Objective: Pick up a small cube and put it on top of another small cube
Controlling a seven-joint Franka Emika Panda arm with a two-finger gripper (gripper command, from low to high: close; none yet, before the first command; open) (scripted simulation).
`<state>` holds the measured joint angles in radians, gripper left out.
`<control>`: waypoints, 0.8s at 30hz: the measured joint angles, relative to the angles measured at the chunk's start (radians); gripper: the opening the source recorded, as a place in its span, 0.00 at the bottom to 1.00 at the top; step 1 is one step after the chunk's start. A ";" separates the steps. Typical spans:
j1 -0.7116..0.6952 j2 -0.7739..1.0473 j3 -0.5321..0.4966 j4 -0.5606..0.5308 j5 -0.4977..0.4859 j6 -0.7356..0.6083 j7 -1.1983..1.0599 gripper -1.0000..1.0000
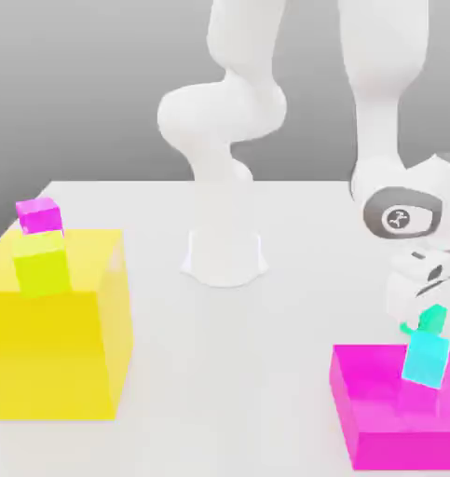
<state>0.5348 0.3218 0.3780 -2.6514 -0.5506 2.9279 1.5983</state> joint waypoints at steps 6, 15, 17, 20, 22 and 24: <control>-0.129 -0.136 0.179 -0.042 0.230 -0.083 -0.173 0.00; -0.341 -0.318 0.152 0.098 0.495 -0.378 -0.500 0.00; -0.385 -0.356 0.123 0.148 0.551 -0.458 -0.581 0.00; -0.410 -0.335 0.103 0.177 0.556 -0.465 -0.617 0.00; -0.411 -0.273 0.100 0.169 0.509 -0.402 -0.587 0.00; -0.407 -0.245 0.096 0.163 0.486 -0.372 -0.571 1.00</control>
<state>0.1277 0.0771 0.4745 -2.4880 -0.0648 2.5558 1.0272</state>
